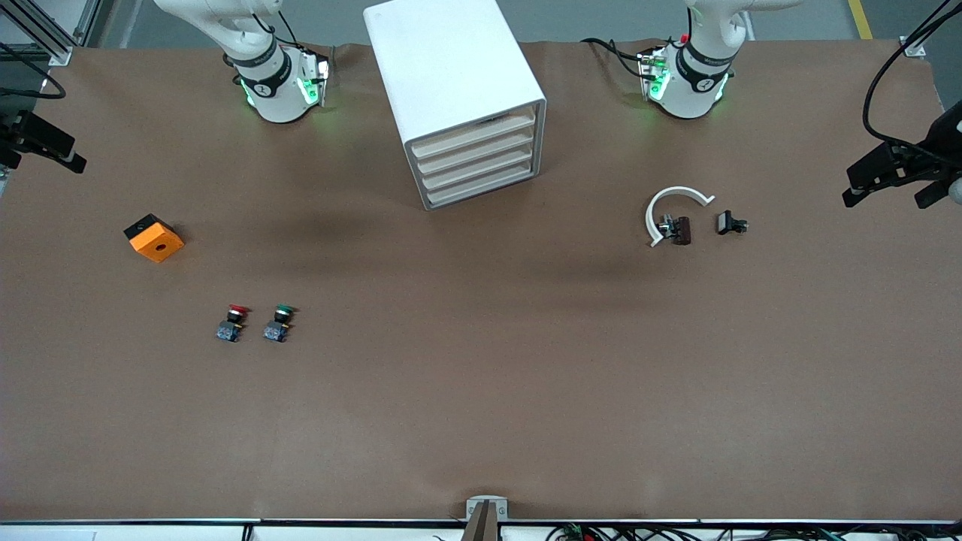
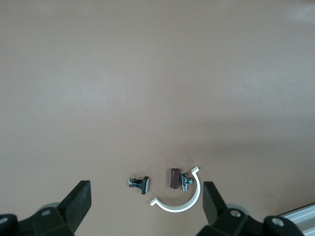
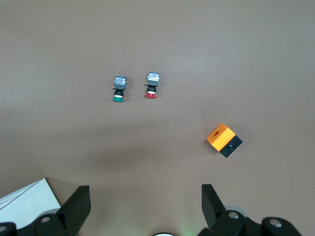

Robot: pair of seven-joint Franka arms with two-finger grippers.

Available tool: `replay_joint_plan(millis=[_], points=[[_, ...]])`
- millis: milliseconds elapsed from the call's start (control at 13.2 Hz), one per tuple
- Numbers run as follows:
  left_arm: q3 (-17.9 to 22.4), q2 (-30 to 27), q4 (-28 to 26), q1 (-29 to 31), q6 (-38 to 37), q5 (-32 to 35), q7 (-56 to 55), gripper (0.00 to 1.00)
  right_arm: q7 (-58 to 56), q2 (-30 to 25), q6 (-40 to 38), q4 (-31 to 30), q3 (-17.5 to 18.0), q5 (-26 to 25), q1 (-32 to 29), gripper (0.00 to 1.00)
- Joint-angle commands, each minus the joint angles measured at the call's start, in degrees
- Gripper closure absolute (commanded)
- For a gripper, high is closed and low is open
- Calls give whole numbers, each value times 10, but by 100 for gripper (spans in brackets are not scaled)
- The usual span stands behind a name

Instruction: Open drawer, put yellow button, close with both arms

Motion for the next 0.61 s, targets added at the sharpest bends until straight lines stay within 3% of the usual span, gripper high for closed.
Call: replay_joint_plan(millis=[0, 530], points=[[-3, 0, 15, -4, -10, 1, -8, 0, 3, -13, -1, -7, 4, 7, -7, 0], [-2, 3, 16, -2, -11, 3, -9, 0, 3, -13, 1, -7, 4, 3, -8, 0]])
